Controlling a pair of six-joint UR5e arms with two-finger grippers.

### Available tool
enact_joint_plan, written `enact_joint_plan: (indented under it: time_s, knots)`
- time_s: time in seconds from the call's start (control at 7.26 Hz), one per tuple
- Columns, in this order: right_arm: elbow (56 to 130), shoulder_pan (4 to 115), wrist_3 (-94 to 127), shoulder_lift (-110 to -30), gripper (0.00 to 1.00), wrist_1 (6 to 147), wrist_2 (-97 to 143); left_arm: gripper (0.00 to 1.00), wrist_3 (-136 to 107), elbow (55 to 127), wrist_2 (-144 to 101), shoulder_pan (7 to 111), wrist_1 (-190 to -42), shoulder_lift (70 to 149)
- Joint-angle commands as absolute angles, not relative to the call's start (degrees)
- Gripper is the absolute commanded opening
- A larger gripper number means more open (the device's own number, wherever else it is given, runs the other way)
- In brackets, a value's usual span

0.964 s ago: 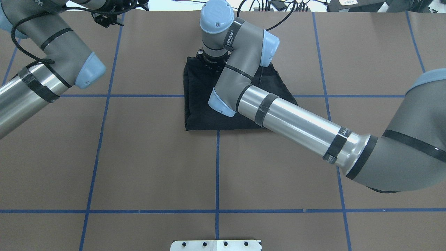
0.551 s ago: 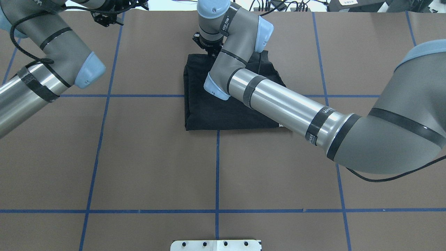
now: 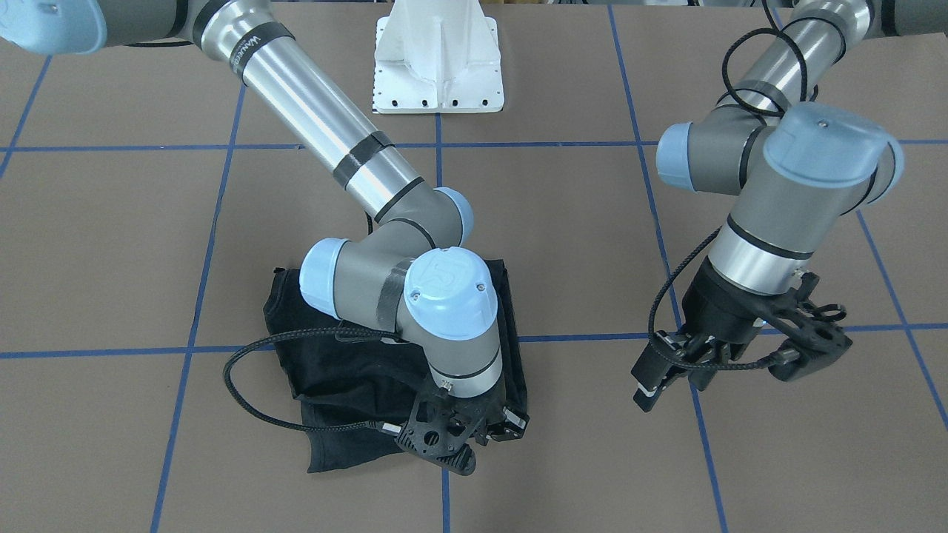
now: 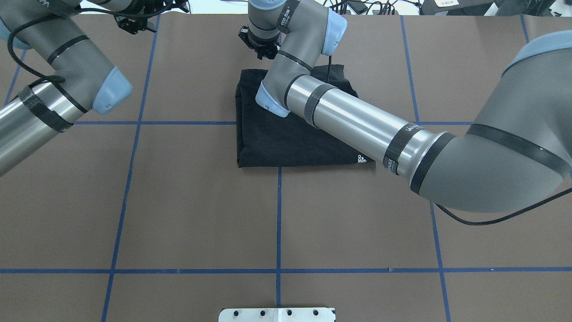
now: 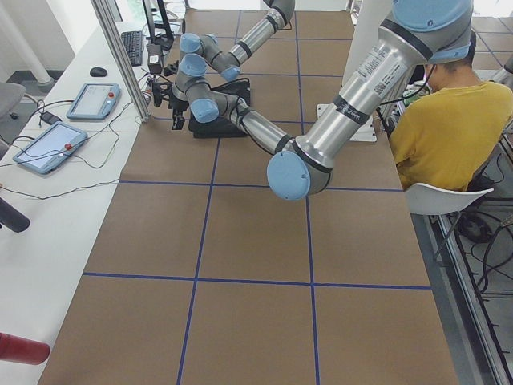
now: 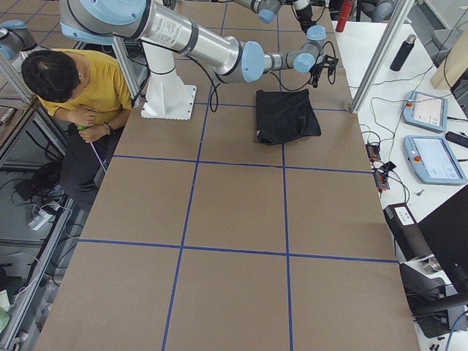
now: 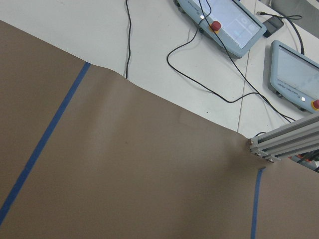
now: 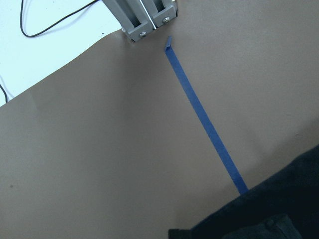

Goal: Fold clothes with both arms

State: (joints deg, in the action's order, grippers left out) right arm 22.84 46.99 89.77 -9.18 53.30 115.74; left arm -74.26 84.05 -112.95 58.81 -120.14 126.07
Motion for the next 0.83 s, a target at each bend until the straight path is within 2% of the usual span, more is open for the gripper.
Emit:
enact_joint_plan:
  time_s: [0.0,0.14,0.28,0.41,0.55,0.69]
  knots:
    - [37.41,53.50,88.69,-16.98,0.00,65.41,125.30,1.00,-58.01,90.50,-117.31,62.64,-120.23,117.20]
    - [57.45,54.92,85.72,-32.02,0.12,68.09,125.77,1.00,-50.44,91.22,-119.51,65.19,-120.41,113.68]
    - [76.54,57.19,77.17,-50.96,0.12,68.81,127.51,1.00,-42.01,91.32,-122.49,68.70,-120.67,110.51]
    - [86.30,62.61,66.47,-63.16,0.14,71.08,131.71,1.00,-31.92,91.23,-124.78,72.65,-120.93,106.91]
    - [90.92,67.71,56.00,-71.55,0.17,72.06,134.97,1.00,-24.33,90.97,-126.72,75.90,-120.76,104.35]
    - [92.18,72.98,44.24,-78.42,0.19,72.07,136.83,1.00,-19.21,90.79,-129.09,78.03,-120.94,101.80]
